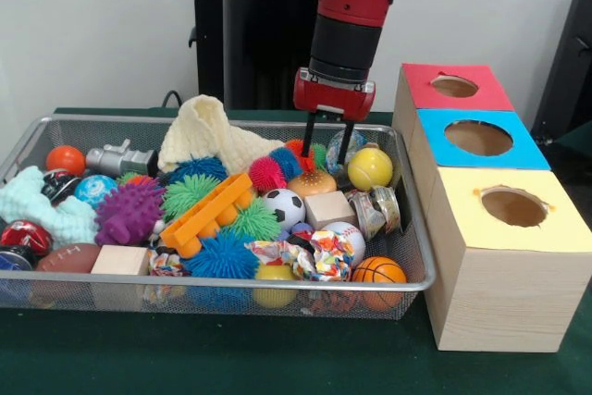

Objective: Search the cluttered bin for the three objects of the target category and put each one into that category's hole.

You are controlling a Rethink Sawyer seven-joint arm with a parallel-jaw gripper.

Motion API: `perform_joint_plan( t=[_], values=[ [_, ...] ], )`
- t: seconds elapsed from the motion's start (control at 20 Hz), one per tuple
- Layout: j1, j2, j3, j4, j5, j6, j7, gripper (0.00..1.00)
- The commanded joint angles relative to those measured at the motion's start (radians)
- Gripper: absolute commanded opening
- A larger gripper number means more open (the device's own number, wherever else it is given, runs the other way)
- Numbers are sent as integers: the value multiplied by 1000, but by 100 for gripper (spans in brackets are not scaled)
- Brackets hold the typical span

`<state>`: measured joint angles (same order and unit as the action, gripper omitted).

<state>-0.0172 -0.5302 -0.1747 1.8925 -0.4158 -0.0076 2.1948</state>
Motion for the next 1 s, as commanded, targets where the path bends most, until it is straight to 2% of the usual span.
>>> perform_joint_plan(
  t=[0.05, 0.7, 1.0],
  values=[
    [-29, 33, 44, -13, 8, -10, 89, 0],
    [-20, 28, 32, -3, 22, -13, 107, 0],
    [-51, -56, 95, 58, 16, 11, 99, 0]
  ],
)
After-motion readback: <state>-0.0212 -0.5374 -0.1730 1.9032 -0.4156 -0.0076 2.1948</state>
